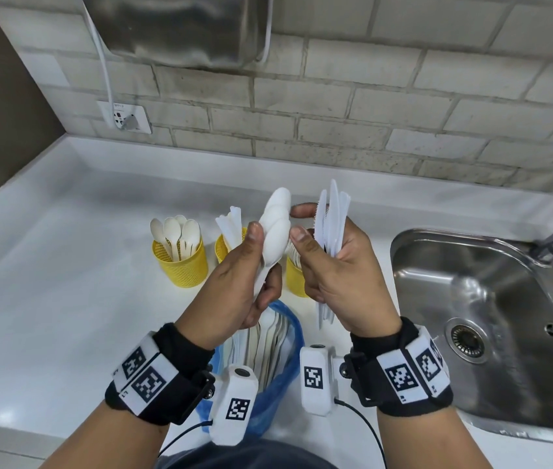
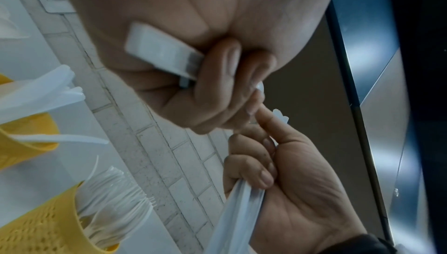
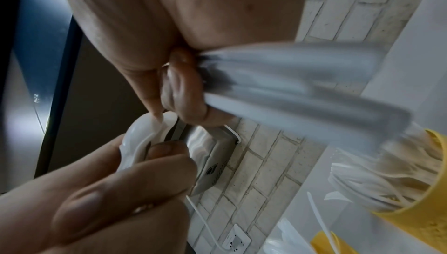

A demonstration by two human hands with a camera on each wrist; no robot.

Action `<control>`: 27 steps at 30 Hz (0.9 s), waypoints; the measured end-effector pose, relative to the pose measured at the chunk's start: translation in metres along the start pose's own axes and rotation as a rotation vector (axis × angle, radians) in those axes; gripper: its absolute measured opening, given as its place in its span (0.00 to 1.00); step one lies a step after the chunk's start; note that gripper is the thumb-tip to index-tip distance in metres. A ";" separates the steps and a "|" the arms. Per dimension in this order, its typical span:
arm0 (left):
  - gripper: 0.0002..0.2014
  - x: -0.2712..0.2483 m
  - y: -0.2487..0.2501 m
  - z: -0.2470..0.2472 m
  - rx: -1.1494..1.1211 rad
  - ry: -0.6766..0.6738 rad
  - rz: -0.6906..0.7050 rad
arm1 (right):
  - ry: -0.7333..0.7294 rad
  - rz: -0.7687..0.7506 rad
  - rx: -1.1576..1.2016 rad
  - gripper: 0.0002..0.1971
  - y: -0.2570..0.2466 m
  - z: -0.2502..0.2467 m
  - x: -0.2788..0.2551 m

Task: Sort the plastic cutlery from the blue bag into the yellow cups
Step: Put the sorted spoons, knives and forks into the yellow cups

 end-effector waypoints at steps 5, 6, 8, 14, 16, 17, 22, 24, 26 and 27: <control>0.41 0.001 -0.003 -0.002 0.014 -0.036 0.004 | -0.040 -0.048 -0.063 0.11 -0.002 0.002 -0.003; 0.45 0.001 -0.004 -0.003 0.017 -0.044 -0.003 | -0.043 -0.042 -0.051 0.13 -0.002 0.002 -0.003; 0.46 0.001 -0.005 -0.003 0.037 -0.052 -0.021 | -0.044 -0.028 -0.021 0.16 -0.001 0.003 -0.002; 0.22 0.002 -0.005 -0.002 0.055 -0.019 0.127 | 0.073 -0.023 0.104 0.14 -0.001 0.009 -0.003; 0.10 0.003 -0.006 -0.004 0.182 0.013 0.175 | 0.119 0.000 0.129 0.10 -0.004 0.008 -0.003; 0.06 0.003 -0.006 -0.005 0.246 0.027 0.208 | 0.127 -0.004 0.118 0.10 -0.004 0.007 -0.003; 0.08 -0.001 -0.007 -0.003 0.467 0.043 0.330 | 0.110 -0.099 -0.058 0.15 -0.001 0.004 -0.002; 0.10 -0.002 -0.006 -0.003 0.520 0.043 0.339 | 0.096 -0.136 -0.162 0.15 -0.003 0.005 -0.004; 0.11 -0.001 -0.005 -0.004 0.538 0.045 0.330 | 0.102 -0.172 -0.226 0.13 -0.004 0.007 -0.006; 0.13 -0.001 -0.005 -0.005 0.558 0.049 0.333 | 0.115 -0.186 -0.246 0.11 -0.004 0.008 -0.006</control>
Point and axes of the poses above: each hand's wrist, its own x-axis towards the middle knuckle, its own z-axis out of the palm, y = z × x, the point moved 2 cm from there along x, towards the middle knuckle, and after that the axes turned 5 degrees about z, right-handed, at the moved point
